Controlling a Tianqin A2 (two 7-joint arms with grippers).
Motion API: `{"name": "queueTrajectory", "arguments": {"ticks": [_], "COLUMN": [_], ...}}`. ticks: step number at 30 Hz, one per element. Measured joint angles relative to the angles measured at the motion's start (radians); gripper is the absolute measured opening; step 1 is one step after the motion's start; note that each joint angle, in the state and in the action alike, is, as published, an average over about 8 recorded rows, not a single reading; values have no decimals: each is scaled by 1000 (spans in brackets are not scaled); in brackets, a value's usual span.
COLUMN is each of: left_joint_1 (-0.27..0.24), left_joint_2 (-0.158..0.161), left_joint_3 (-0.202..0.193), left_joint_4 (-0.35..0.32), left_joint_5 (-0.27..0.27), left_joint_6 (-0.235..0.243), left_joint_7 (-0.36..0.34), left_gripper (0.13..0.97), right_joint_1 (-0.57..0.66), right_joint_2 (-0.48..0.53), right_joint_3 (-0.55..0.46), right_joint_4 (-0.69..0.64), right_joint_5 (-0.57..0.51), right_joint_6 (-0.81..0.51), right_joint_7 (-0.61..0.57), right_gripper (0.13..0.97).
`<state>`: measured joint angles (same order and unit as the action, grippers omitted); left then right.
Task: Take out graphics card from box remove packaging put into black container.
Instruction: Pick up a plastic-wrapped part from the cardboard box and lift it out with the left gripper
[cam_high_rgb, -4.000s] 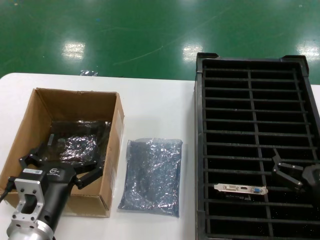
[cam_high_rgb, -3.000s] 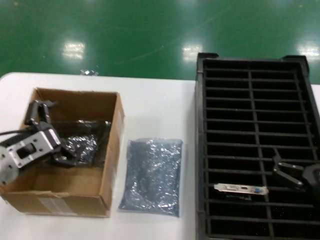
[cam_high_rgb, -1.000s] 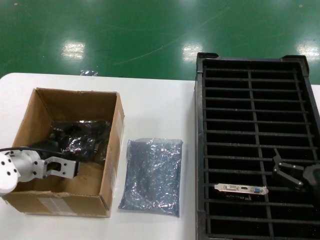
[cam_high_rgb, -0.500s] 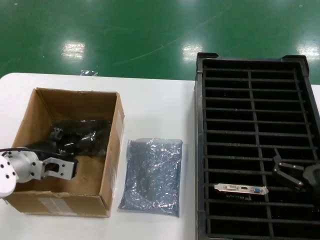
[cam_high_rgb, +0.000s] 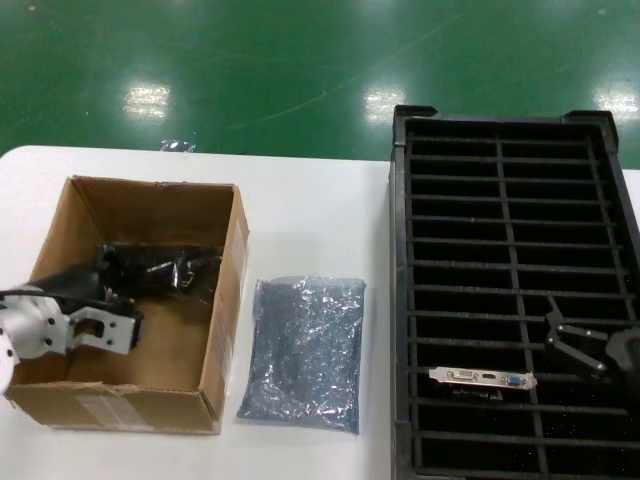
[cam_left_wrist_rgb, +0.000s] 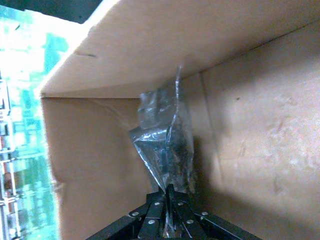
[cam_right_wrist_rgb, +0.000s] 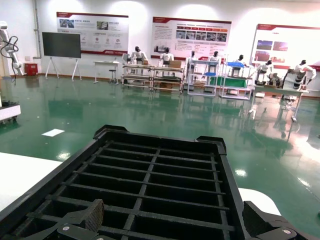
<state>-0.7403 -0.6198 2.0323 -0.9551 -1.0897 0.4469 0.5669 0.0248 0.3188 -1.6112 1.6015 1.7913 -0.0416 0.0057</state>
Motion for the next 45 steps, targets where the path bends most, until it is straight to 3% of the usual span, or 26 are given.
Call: {"name": "queueTrajectory", "arguments": {"ticks": [8, 17, 23, 30, 34, 39, 45], "left_joint_1": [39, 117, 213, 360, 424, 478, 521], "left_joint_2": [-42, -84, -99, -98, -94, -88, -89], "left_joint_3": [-44, -139, -250, -417, -485, -526, -529], "left_joint_4": [-132, -328, -505, -755, -866, -959, -1025], "left_joint_5": [71, 155, 179, 216, 232, 226, 191], "left_joint_6": [-1, 11, 34, 97, 128, 150, 169], "left_joint_7": [-59, -145, -243, -383, -431, -463, -482], "left_gripper": [145, 140, 139, 139, 139, 139, 139], "right_joint_1": [0, 0, 0, 0, 0, 0, 0], "right_joint_2": [0, 0, 0, 0, 0, 0, 0], "right_joint_3": [0, 0, 0, 0, 0, 0, 0], "right_joint_4": [0, 0, 0, 0, 0, 0, 0], "right_joint_5": [0, 0, 0, 0, 0, 0, 0], "right_joint_6": [0, 0, 0, 0, 0, 0, 0], "right_joint_7": [0, 0, 0, 0, 0, 0, 0], "right_gripper": [966, 966, 966, 966, 966, 966, 966]}}
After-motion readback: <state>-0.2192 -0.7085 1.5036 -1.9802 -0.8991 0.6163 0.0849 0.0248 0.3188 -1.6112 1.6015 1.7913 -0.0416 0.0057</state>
